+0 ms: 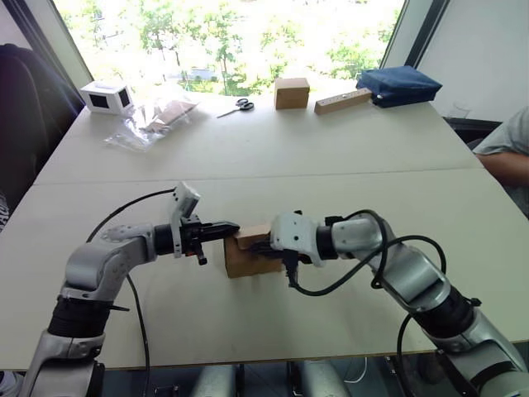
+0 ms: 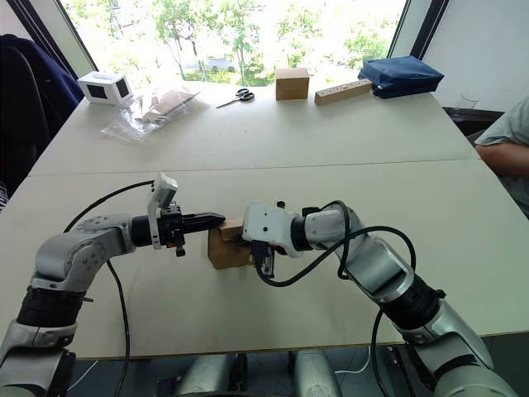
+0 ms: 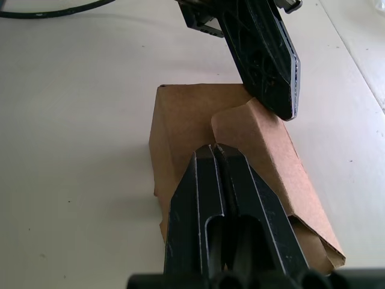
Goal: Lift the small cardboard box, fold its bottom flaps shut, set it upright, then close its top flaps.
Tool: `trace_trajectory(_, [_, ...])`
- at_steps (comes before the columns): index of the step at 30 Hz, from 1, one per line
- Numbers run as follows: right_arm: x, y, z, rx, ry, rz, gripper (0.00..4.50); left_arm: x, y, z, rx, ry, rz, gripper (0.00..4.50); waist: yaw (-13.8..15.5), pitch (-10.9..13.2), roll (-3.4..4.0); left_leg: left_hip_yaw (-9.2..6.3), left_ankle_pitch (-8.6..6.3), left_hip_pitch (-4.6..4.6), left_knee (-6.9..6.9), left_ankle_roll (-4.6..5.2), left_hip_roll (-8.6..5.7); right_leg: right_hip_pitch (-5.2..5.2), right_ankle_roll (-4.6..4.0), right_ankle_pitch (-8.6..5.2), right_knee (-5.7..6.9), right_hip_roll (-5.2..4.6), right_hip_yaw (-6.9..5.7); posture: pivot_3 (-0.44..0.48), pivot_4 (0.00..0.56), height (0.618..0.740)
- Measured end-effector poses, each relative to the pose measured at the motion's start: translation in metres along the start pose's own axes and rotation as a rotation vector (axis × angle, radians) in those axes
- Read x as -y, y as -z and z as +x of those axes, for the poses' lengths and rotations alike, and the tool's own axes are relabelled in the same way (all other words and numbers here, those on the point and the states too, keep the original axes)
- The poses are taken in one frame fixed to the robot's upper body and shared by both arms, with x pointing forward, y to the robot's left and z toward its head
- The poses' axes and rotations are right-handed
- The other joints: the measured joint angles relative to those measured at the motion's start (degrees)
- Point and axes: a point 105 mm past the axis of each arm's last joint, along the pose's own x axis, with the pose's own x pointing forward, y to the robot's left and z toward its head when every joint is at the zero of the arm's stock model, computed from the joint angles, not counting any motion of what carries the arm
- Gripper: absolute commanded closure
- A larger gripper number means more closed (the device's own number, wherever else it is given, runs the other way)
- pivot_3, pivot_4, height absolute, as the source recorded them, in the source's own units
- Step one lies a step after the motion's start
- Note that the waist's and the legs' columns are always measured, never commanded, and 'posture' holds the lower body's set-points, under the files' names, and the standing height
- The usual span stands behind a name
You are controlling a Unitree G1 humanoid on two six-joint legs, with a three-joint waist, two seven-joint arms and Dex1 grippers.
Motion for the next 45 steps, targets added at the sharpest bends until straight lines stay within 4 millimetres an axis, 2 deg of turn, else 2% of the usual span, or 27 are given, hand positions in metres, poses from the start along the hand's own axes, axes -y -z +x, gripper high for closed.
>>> trace_trajectory(18, [0.010,0.008,0.008,-0.045,0.060,-0.088,4.50,0.003,0.002,0.002,-0.007,0.003,-0.015,4.48,0.0,0.0,-0.01,0.00,0.03,0.02,0.00,-0.05,0.00,0.02,0.00,0.00,0.00,0.00,0.00,0.000,0.150,0.740])
trace_trajectory(23, [0.009,0.004,0.009,-0.023,0.049,-0.053,4.50,0.005,0.001,0.003,-0.009,0.004,-0.005,4.48,0.0,0.0,-0.01,0.00,0.03,0.02,0.00,-0.06,0.00,0.03,0.00,0.00,0.00,0.00,0.00,0.000,0.150,0.740])
trace_trajectory(28, [0.007,-0.002,0.000,0.027,0.031,0.020,4.50,0.009,0.005,0.005,-0.062,0.018,0.059,4.48,0.0,0.0,-0.01,0.00,0.01,0.02,0.00,-0.01,0.00,0.03,0.00,0.00,-0.01,0.00,0.00,0.000,0.150,0.740])
trace_trajectory(34, [0.016,-0.005,-0.014,0.077,0.064,0.108,4.50,0.009,0.005,0.005,-0.085,0.026,0.110,4.48,0.0,0.0,-0.01,-0.01,0.00,0.02,0.00,0.01,0.00,0.03,0.00,0.00,-0.01,0.00,0.00,0.000,0.150,0.740])
trace_trajectory(37, [0.025,-0.006,-0.021,0.103,0.116,0.132,4.50,0.009,0.000,0.003,-0.052,0.021,0.071,4.48,0.0,0.0,-0.01,0.00,-0.01,0.02,0.00,0.02,0.00,0.03,0.00,0.00,-0.01,0.00,0.00,0.000,0.150,0.740])
trace_trajectory(39, [0.034,-0.001,-0.025,0.104,0.159,0.158,4.50,0.011,-0.012,0.000,-0.002,0.014,0.039,4.48,0.0,0.0,-0.01,-0.01,-0.01,0.02,0.00,0.02,0.00,0.03,0.00,0.00,-0.01,0.00,0.00,0.000,0.150,0.740])
trace_trajectory(41, [0.038,0.004,-0.025,0.098,0.177,0.177,4.50,0.018,-0.025,-0.002,0.036,0.023,0.054,4.48,0.0,0.0,-0.01,0.00,-0.01,0.02,-0.01,0.02,0.00,0.03,0.00,0.00,-0.01,0.00,0.00,0.000,0.150,0.740])
trace_trajectory(45, [0.040,0.004,-0.024,0.108,0.183,0.168,4.50,0.031,-0.032,0.000,0.039,0.035,0.086,4.48,0.0,0.0,-0.01,0.00,0.00,0.02,0.00,0.01,0.00,0.03,0.00,0.00,-0.01,0.00,0.00,0.000,0.150,0.740])
